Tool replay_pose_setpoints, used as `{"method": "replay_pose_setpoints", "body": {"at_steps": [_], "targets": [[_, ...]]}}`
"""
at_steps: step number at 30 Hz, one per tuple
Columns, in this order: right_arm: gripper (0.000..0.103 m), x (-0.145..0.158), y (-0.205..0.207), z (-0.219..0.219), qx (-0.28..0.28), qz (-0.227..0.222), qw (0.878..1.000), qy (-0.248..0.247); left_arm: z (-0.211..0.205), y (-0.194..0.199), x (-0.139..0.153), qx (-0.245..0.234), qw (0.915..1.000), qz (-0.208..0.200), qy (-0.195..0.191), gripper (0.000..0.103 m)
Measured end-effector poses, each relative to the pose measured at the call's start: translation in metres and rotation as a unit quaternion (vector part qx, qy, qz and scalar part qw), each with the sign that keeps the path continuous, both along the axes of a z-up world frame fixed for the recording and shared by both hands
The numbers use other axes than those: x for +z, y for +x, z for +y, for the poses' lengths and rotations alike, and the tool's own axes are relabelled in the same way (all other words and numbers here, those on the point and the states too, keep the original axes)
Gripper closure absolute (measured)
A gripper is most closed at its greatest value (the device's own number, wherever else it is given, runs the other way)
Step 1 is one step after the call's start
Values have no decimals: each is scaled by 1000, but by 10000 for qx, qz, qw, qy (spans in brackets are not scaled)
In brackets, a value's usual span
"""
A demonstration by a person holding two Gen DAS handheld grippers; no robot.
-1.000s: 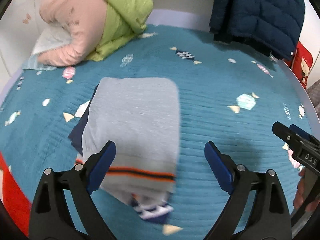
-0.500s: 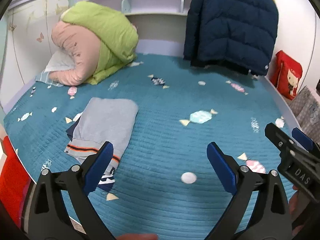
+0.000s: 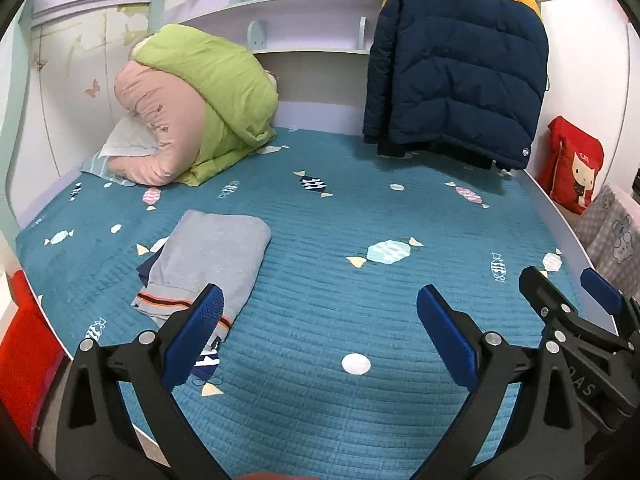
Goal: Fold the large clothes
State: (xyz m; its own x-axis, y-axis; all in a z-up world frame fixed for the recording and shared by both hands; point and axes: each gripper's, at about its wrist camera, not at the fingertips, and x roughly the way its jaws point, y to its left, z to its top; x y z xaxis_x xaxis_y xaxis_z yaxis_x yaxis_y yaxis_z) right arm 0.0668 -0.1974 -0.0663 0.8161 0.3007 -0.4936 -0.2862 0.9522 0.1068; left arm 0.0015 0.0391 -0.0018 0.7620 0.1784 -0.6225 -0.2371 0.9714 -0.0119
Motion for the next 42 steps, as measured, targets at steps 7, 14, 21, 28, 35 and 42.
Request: {"method": "replay_pose_setpoints", "body": {"at_steps": [7,14,21,28,35,42], "targets": [[8,-1,-2,1,-14,-44,9999,-95,-3,-2,0,79,10000,12,59,5],[8,-1,-1,-2,-51,-51,9999,-98,-2,-2,0,55,10000,7,67,5],[8,-1,-3,-4,-86,-61,9999,-118,-4,-2,0,74,9999,-8,82,5],[8,-2,-3,-4,-109,-3,9999,-113,-4,-2,-1,61,10000,-14,74,5],[8,-2,-4,-5,-141,19,9998,-132,-4,-2,-1,46,10000,23,67,5],[8,-3,-2,-6,-148,96,9998,-67,-1,-3,0,1,9999,62,85,5]]}}
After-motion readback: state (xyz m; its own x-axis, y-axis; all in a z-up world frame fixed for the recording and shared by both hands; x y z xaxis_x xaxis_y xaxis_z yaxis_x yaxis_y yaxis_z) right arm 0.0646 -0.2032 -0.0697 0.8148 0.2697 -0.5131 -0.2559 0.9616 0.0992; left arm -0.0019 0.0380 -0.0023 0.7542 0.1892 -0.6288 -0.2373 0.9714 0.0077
